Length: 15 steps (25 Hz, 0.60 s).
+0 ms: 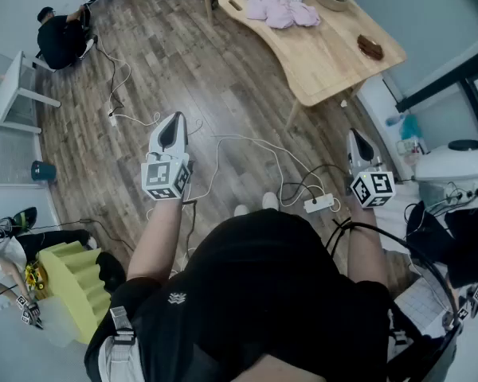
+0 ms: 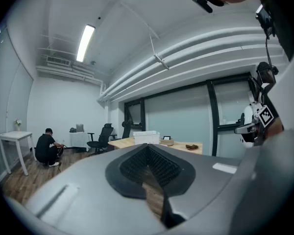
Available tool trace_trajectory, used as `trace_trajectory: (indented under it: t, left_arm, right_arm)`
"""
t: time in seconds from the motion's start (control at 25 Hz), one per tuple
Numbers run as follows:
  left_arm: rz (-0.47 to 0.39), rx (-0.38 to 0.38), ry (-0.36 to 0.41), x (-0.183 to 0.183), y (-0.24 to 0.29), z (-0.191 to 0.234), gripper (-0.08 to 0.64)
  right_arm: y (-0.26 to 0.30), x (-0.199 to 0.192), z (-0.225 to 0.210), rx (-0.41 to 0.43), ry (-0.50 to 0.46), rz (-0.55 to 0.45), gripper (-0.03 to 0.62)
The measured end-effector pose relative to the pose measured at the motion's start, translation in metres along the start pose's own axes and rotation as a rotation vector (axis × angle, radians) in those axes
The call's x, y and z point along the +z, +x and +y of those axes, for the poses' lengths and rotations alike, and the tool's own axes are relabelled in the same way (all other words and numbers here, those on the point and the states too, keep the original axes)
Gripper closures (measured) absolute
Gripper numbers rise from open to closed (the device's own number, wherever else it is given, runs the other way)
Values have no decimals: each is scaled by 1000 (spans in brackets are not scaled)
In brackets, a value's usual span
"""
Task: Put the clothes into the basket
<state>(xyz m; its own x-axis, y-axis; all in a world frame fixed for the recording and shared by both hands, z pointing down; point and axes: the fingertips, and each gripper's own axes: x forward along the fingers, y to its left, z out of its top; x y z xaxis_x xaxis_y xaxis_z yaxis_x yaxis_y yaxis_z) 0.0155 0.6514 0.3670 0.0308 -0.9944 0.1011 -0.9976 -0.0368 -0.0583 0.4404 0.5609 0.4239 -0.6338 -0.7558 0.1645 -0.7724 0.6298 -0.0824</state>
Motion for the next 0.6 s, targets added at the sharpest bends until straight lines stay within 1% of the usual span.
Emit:
trace_trajectory:
  t: [0.2,0.44,0.6]
  left_arm:
    - [1,12,5,1,17,-5,552]
    - [5,49,15,0,26,-10,552]
    - [8,77,15,1,27,-15,552]
  right_arm:
    - [11,3,-19,13,-6,-6,591]
    - [32,5,-34,59,-7,-8,591]
    - [44,20,-40,91,-34,-70,591]
